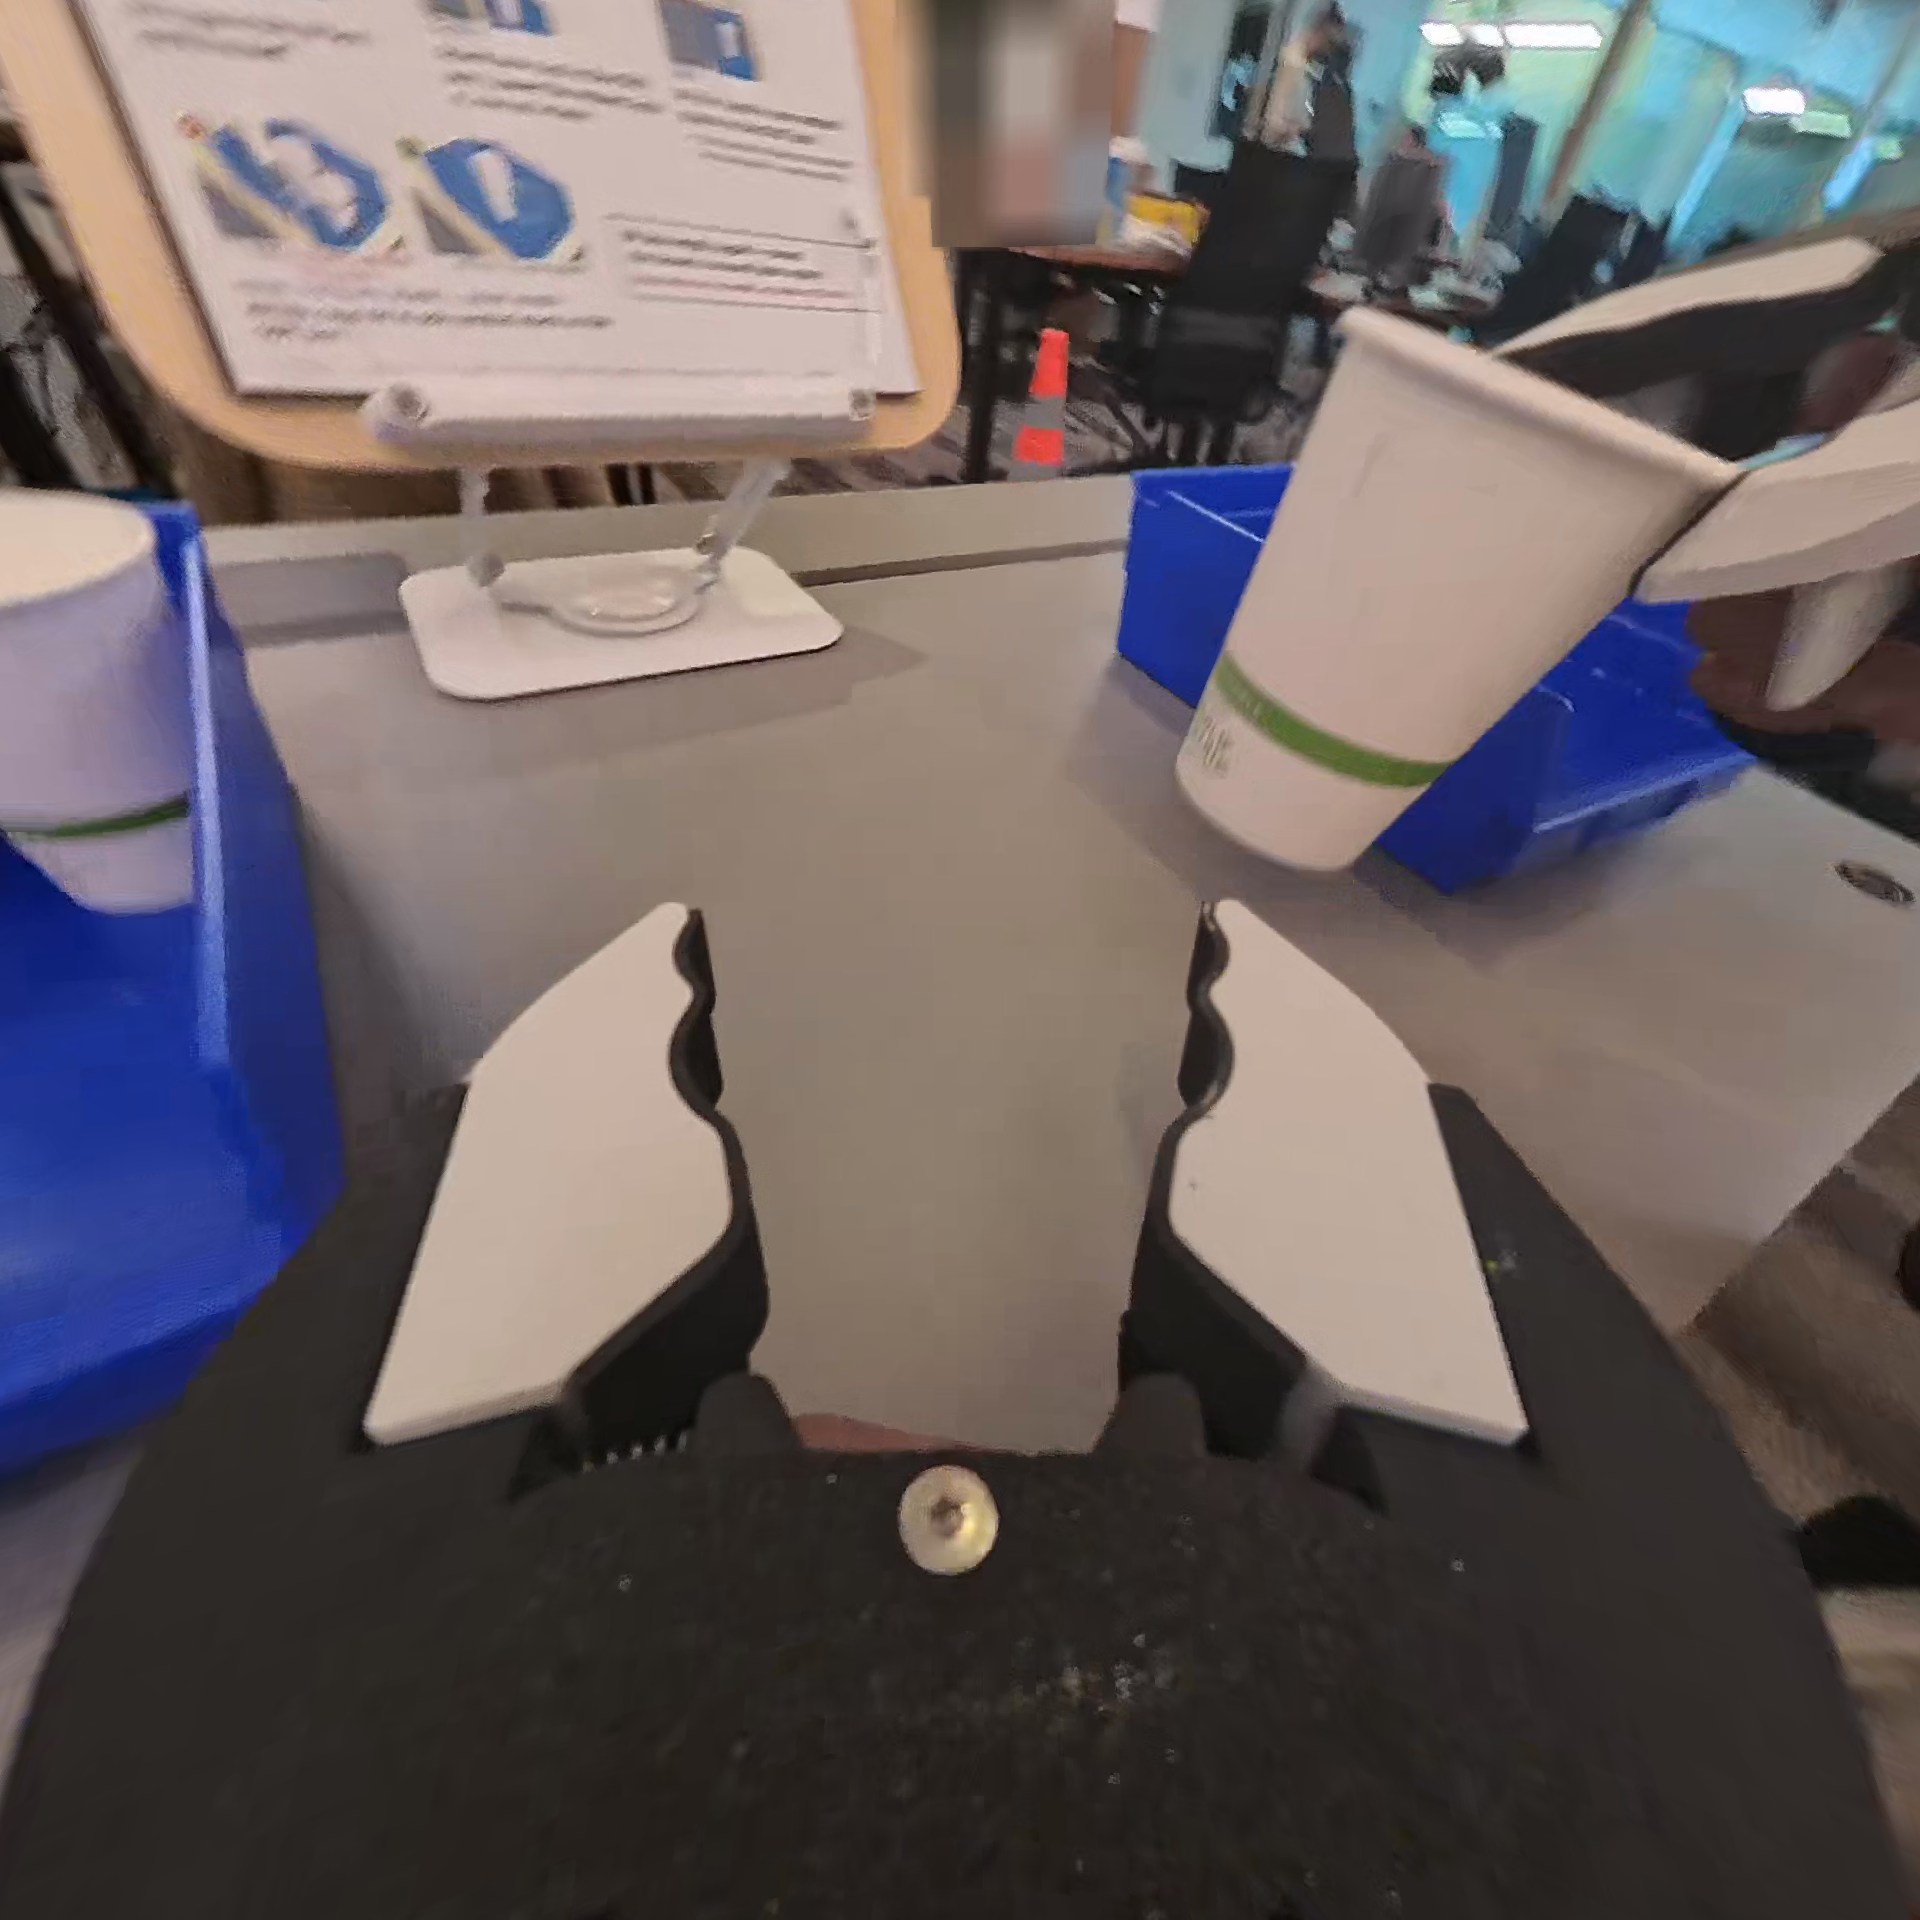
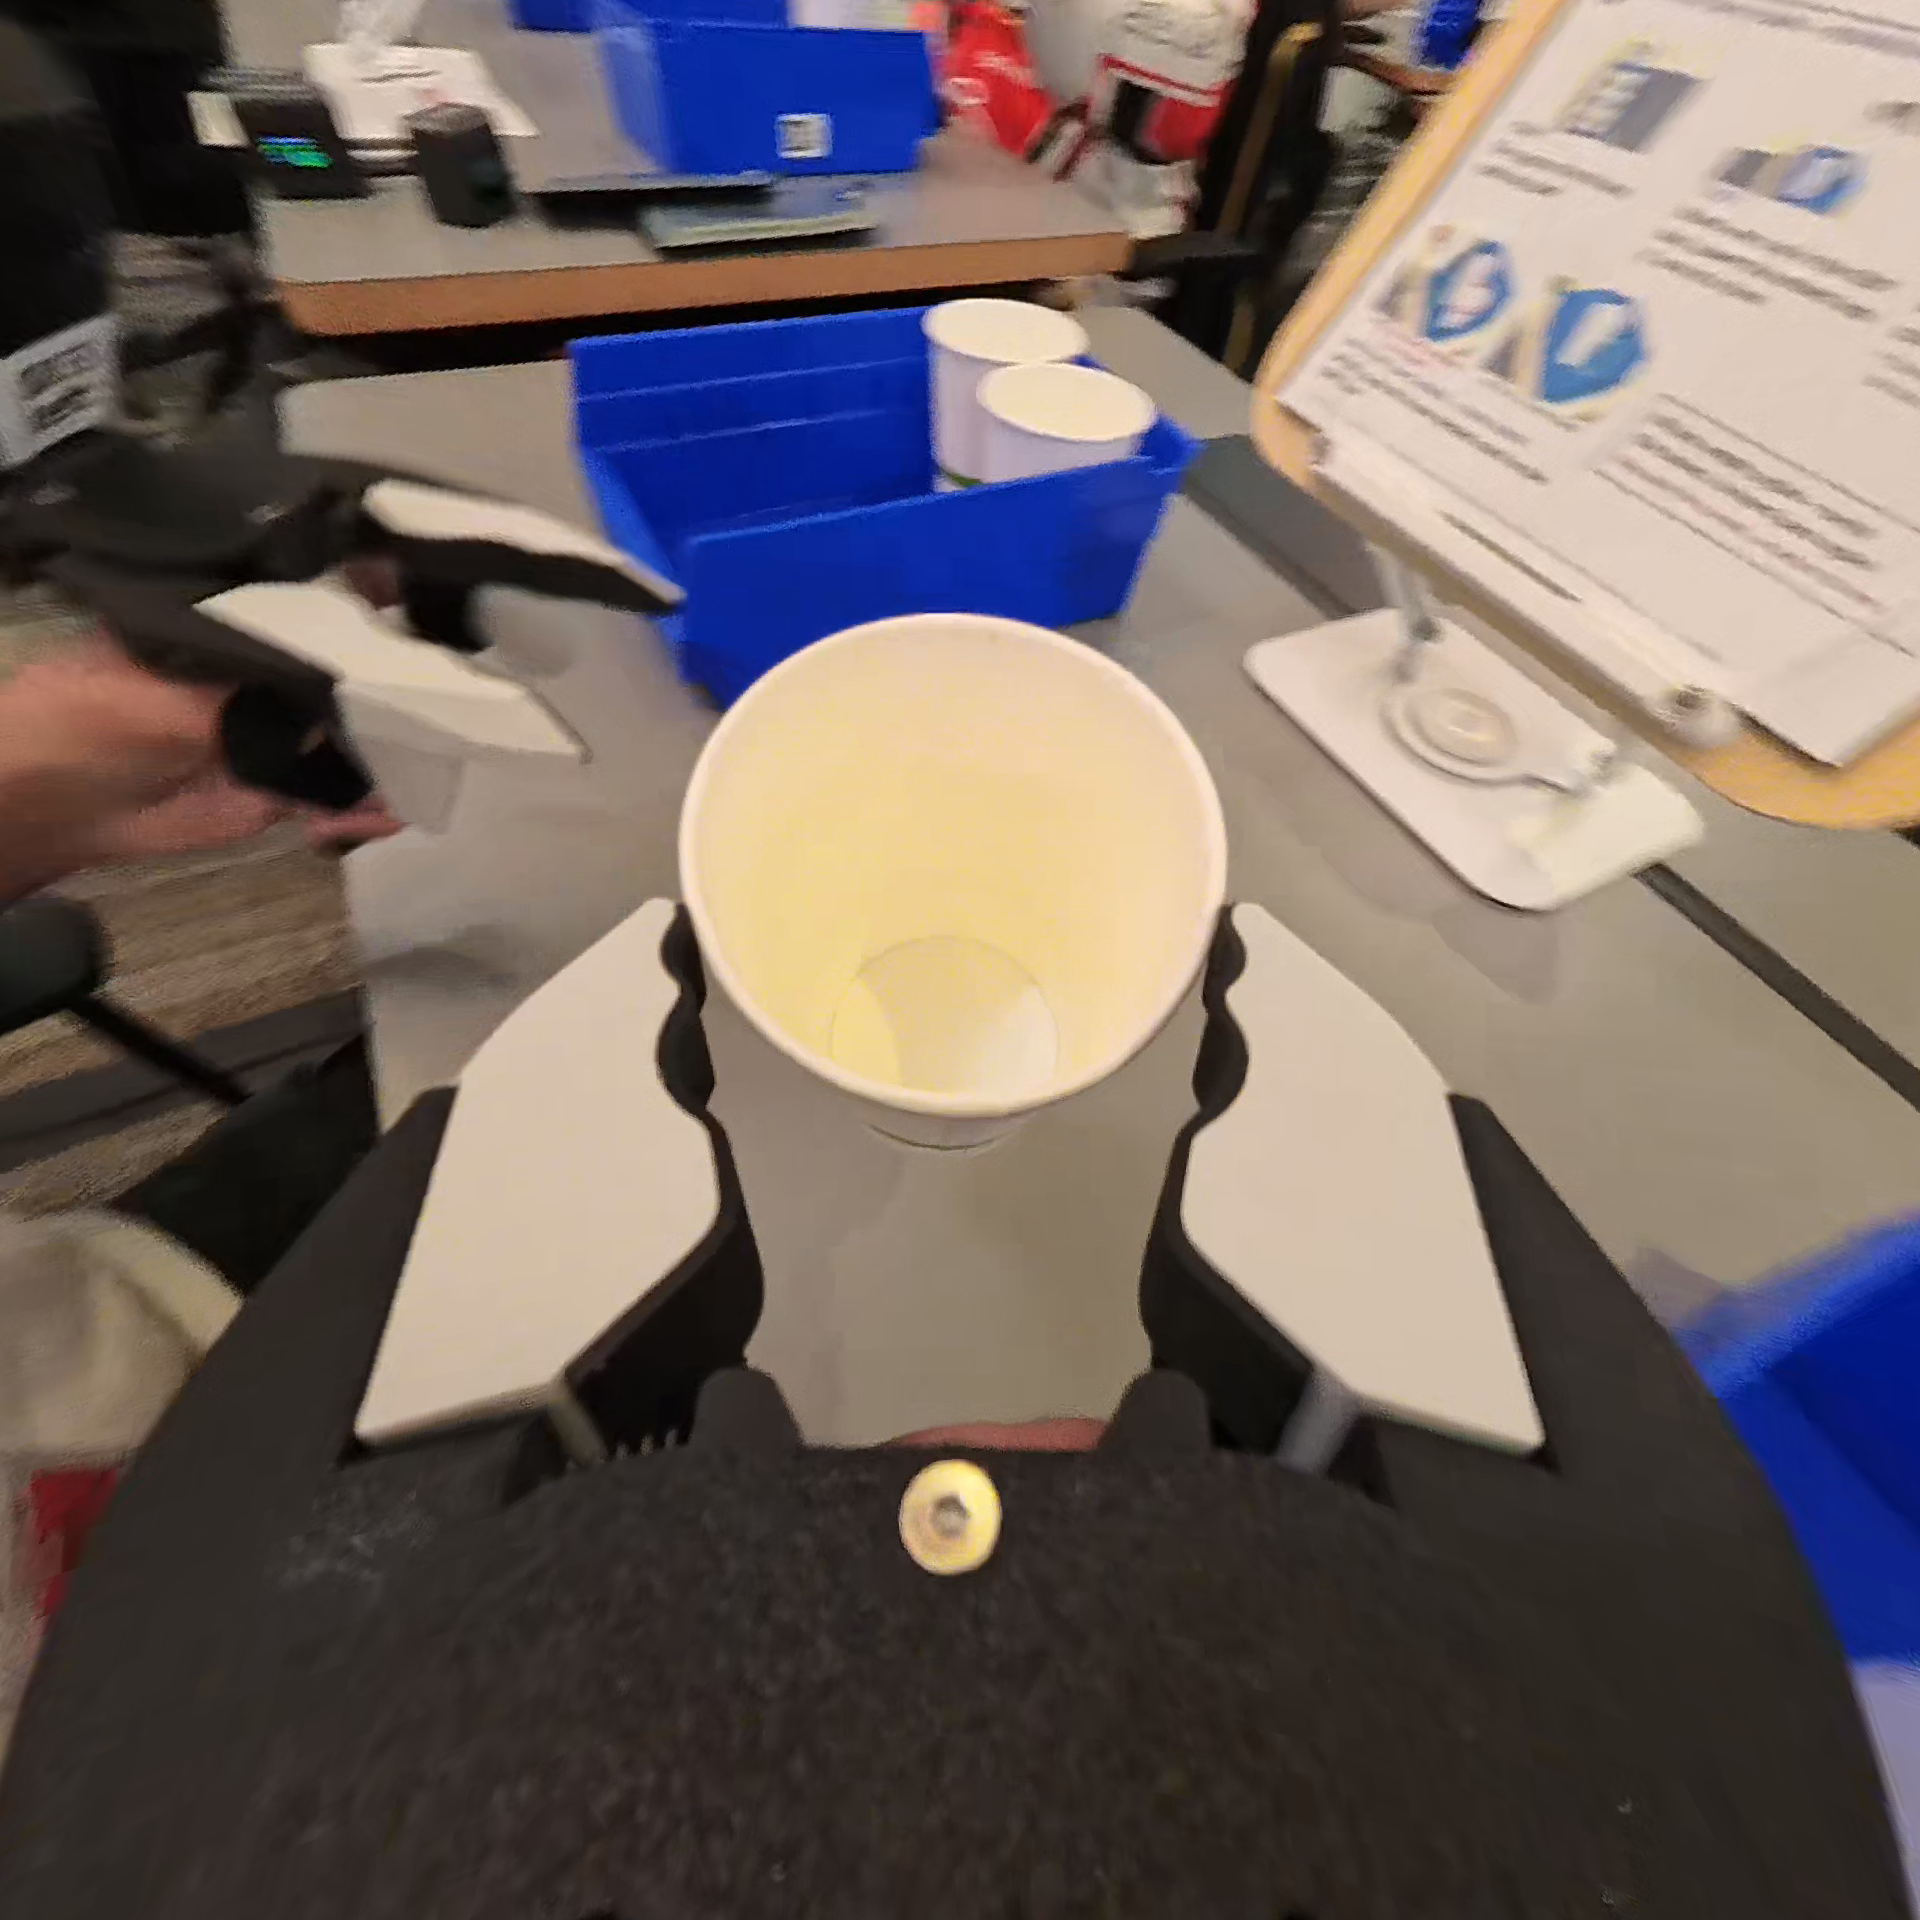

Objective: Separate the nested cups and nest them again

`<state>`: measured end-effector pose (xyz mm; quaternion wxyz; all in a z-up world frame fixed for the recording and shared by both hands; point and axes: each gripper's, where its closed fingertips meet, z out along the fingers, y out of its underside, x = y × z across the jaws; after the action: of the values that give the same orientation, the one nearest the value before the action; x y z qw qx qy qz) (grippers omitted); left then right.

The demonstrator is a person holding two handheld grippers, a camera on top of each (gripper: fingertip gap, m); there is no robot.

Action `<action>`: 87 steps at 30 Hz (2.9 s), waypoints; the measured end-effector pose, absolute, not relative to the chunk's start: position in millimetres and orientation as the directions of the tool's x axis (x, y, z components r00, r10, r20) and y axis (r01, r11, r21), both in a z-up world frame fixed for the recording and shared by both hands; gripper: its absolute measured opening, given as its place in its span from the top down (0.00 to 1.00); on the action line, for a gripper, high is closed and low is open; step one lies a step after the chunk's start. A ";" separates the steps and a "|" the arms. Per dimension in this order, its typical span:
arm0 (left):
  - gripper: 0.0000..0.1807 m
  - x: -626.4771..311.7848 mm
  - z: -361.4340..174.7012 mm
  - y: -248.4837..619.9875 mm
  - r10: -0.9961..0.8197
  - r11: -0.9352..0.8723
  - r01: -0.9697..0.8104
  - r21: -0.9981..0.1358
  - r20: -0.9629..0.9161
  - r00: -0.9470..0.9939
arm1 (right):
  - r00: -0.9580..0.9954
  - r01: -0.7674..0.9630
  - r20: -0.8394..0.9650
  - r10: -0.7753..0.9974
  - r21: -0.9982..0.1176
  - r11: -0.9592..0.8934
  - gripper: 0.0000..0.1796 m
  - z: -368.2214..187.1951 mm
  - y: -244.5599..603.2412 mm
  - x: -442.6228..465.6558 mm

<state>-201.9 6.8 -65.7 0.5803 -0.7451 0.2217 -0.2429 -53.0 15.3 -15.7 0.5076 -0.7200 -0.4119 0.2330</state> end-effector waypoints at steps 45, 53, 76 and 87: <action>0.53 -180.7 -99.9 -17.2 -0.666 -0.338 -0.038 -0.940 0.210 0.715 | 0.992 0.108 0.042 0.123 -0.796 -0.595 0.47 -77.9 125.6 222.5; 0.51 -179.2 -102.7 -17.6 -0.661 -0.350 -0.044 -0.936 0.213 0.719 | 0.985 0.162 0.111 0.129 -0.838 -0.521 0.43 -60.0 121.5 224.2; 0.48 -385.0 -99.4 223.0 -0.238 -0.498 -0.184 -0.847 -0.070 0.969 | 0.596 -0.075 -0.410 0.691 -0.884 -0.461 0.51 -81.6 -44.2 -74.6; 0.53 -353.7 -140.8 285.5 -0.329 -0.503 -0.295 -0.812 -0.135 0.935 | 0.621 -0.180 -0.444 0.646 -0.883 -0.434 0.53 -61.3 -47.0 -30.4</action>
<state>-353.7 285.5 -140.8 0.4648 -0.8668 0.1799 -0.0185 -30.4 -47.0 -61.3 0.5083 -0.7431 -0.1567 0.4061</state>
